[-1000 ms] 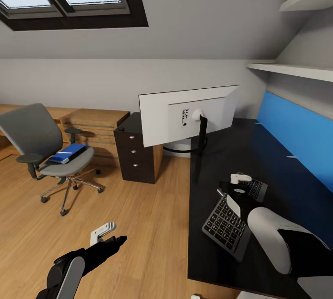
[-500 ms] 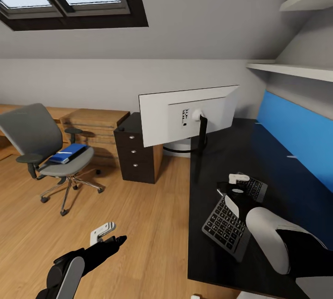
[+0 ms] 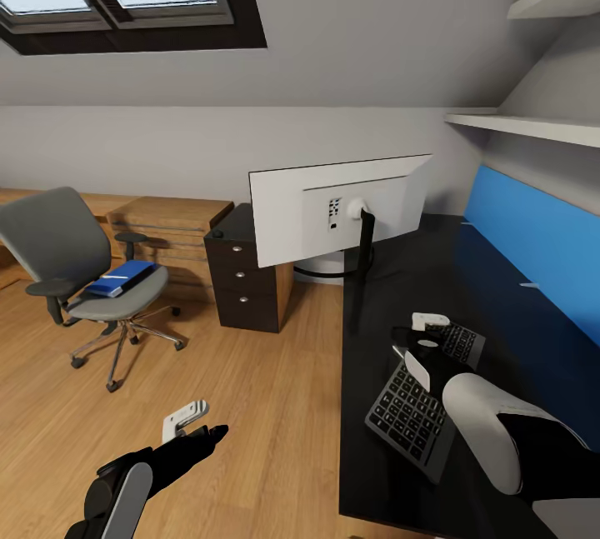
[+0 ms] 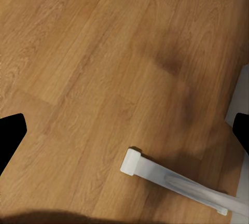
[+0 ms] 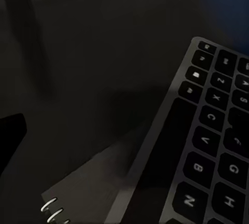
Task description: In the bedroom, organize the workspace by keeping the computer under the desk, ensuring the monitor is on the desk, placing the keyboard on the desk next to the monitor, placing the mouse on the desk next to the keyboard, moving the folder from the swivel chair onto the desk next to the mouse, stacking the notebook on top of the folder with the pen on top of the notebook, and positioning the swivel chair next to the desk.
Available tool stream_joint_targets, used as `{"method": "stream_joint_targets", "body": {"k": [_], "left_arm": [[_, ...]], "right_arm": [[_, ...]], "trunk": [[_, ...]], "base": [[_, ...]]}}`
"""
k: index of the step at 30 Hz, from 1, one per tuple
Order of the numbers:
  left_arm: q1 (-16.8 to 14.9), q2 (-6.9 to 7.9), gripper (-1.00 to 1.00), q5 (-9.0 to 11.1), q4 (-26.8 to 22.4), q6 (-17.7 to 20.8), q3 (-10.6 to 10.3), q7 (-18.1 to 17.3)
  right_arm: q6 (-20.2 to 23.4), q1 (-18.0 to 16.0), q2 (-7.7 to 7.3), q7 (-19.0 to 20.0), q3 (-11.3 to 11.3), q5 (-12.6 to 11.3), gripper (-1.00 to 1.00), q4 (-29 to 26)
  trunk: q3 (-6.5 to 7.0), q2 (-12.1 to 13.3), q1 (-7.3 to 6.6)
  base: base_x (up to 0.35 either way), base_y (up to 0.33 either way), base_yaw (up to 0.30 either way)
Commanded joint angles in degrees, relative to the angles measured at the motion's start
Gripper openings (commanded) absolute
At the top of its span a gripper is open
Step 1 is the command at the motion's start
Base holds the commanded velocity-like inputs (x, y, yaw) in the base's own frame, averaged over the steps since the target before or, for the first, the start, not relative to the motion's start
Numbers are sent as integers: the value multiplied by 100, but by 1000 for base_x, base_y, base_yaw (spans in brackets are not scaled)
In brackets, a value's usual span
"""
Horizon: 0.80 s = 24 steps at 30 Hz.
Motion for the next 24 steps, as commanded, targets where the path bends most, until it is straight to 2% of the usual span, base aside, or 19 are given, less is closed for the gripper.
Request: {"method": "stream_joint_targets", "body": {"k": [1, 11, 24], "left_arm": [[-4, -5, 100, 61, -6, 26, 9, 45], [-4, -6, 100, 66, -6, 26, 9, 44], [-4, -6, 100, 61, -6, 2, 9, 44]], "right_arm": [[-23, -5, 3, -4, -47, 37, 100, 5], [-42, -5, -7, -7, -58, 36, 100, -21], [-44, -5, -9, -4, -59, 36, 100, -25]], "trunk": [[-6, -3, 0], [-6, -3, 0], [-6, -3, 0]], "base": [[1, 0, 0], [4, 0, 0], [98, 0, 0]]}}
